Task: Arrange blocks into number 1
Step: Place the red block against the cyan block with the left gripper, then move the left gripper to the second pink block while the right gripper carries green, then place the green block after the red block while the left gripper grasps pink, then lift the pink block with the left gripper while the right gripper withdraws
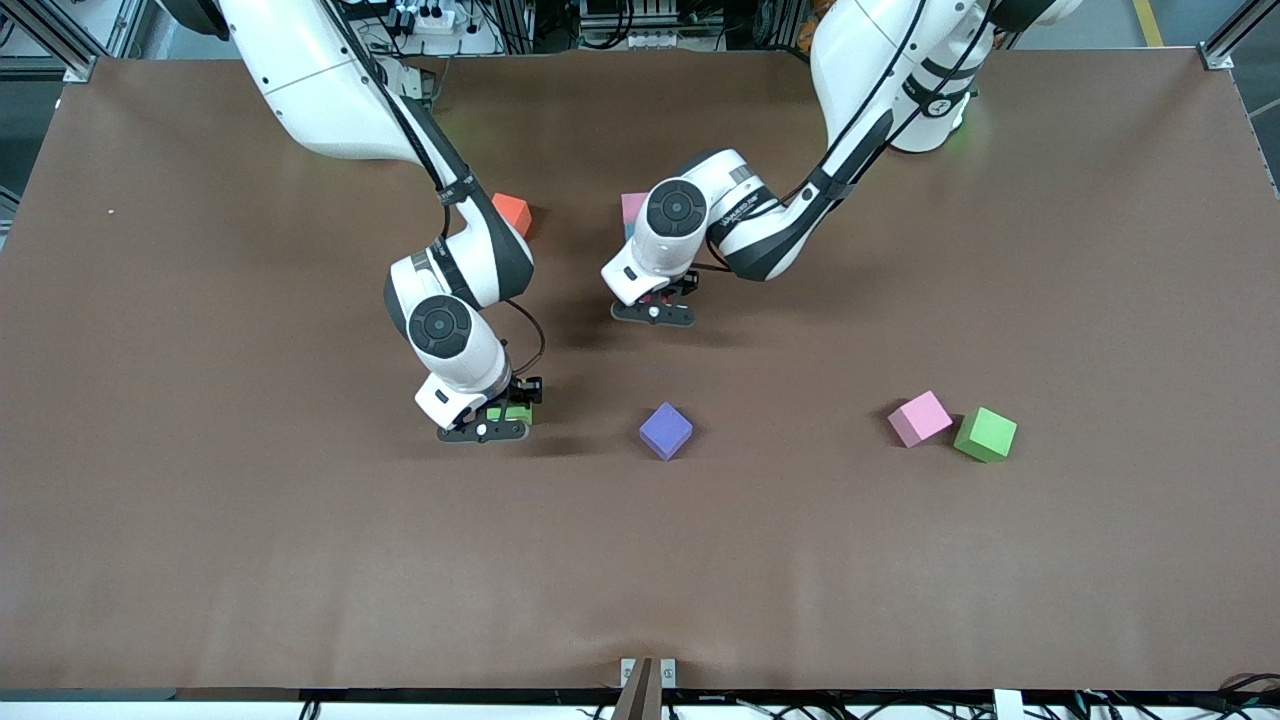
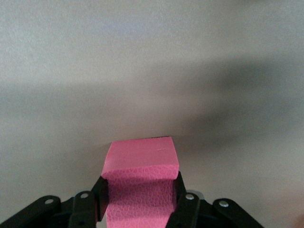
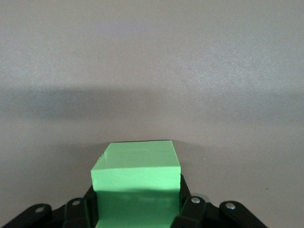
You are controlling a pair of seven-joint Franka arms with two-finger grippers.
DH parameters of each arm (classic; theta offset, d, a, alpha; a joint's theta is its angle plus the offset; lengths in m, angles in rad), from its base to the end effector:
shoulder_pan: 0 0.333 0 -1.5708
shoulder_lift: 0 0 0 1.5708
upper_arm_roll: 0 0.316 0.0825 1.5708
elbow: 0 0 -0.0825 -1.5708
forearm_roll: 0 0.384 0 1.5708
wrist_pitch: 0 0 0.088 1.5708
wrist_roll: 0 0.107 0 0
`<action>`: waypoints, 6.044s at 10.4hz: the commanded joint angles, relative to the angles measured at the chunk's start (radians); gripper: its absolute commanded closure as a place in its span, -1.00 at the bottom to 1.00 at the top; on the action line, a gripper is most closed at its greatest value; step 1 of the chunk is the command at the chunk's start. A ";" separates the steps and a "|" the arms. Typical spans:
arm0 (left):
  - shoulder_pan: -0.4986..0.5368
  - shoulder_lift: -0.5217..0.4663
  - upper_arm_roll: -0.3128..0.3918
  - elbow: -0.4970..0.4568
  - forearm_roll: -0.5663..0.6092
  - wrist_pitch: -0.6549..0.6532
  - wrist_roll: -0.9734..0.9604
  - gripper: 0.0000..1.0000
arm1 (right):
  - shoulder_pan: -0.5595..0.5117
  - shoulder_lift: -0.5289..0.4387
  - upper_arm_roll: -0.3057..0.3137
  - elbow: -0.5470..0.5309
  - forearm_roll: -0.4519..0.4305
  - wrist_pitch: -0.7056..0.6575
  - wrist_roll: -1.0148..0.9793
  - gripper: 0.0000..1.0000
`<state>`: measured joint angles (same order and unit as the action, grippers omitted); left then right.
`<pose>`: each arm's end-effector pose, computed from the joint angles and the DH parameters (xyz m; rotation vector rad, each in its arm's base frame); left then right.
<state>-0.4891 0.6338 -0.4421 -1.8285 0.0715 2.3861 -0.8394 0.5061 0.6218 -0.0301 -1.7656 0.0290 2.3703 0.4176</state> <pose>0.4010 -0.5065 0.2128 3.0076 -0.1059 -0.2568 0.5861 0.3043 0.2101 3.1358 0.0673 -0.0253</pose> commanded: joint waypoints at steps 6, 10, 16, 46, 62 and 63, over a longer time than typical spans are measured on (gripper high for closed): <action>-0.006 -0.003 -0.027 -0.040 0.016 0.018 -0.093 1.00 | -0.006 -0.010 0.018 0.020 0.018 -0.008 0.038 1.00; -0.008 0.003 -0.027 -0.040 0.017 0.012 -0.092 -1.00 | 0.014 -0.007 0.018 0.043 0.017 -0.009 0.073 1.00; 0.220 -0.190 -0.124 -0.031 0.017 -0.100 -0.086 -1.00 | 0.086 -0.011 0.018 0.043 0.015 -0.057 0.142 1.00; 0.549 -0.060 0.244 0.031 0.025 -0.100 0.421 -1.00 | 0.174 -0.080 0.016 0.149 -0.004 -0.184 0.456 -1.00; 0.453 -0.121 0.085 0.026 0.028 -0.134 0.462 1.00 | -0.463 -0.559 0.004 0.014 -0.015 -0.557 -0.556 -1.00; 0.425 -0.123 0.063 0.028 0.028 -0.136 0.450 1.00 | -0.457 -0.582 -0.005 0.020 -0.014 -0.562 -0.554 -1.00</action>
<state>-0.0261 0.5465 -0.3610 -1.7887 0.1095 2.2719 -0.3713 0.0413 0.1017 -0.0167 -1.7132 0.0148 1.8126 -0.1236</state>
